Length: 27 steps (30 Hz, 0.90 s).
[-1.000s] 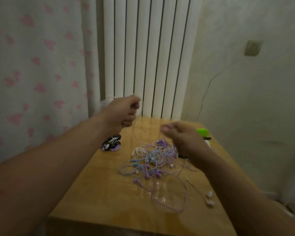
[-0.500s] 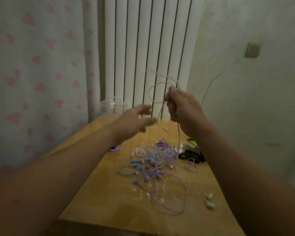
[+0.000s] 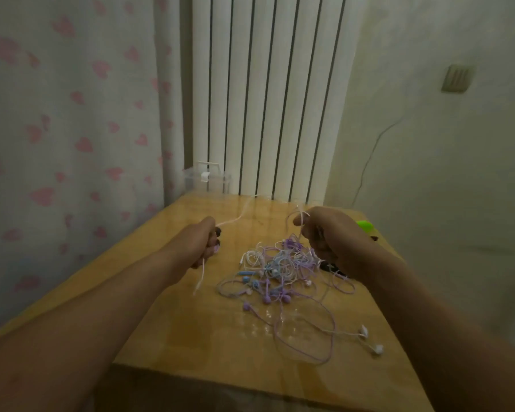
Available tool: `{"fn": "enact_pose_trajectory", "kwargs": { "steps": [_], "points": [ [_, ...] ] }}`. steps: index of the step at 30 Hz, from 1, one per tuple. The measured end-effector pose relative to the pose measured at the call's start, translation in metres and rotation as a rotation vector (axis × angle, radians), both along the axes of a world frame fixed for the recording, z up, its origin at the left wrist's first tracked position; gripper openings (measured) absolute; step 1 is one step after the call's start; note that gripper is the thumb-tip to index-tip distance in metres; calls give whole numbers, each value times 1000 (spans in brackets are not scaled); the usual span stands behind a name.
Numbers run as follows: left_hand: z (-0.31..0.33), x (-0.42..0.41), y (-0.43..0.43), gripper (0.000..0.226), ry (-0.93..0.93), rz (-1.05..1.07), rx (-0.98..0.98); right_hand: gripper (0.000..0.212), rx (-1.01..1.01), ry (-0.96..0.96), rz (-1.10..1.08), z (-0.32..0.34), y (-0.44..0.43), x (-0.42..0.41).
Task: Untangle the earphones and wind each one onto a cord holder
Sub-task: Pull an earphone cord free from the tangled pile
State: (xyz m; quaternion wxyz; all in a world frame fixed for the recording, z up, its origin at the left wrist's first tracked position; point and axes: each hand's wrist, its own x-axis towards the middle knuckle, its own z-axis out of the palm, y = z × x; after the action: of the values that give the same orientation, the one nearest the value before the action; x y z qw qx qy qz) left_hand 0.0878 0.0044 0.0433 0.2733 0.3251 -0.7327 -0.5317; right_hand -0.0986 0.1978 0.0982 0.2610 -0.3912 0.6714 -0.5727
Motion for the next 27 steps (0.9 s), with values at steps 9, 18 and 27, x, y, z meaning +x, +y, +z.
{"fn": "enact_pose_trajectory", "kwargs": {
  "steps": [9, 18, 27],
  "points": [
    [-18, 21, -7, 42, -595, 357, -651, 24, 187, 379, 71, -4, -9, 12],
    [36, -25, 74, 50, -11, -456, -179, 14, 146, 537, 181, 5, -7, 22],
    [24, 3, 13, 43, 440, -4, 60, 21, 495, 977, -151, -1, 34, -41]
  ]
}}
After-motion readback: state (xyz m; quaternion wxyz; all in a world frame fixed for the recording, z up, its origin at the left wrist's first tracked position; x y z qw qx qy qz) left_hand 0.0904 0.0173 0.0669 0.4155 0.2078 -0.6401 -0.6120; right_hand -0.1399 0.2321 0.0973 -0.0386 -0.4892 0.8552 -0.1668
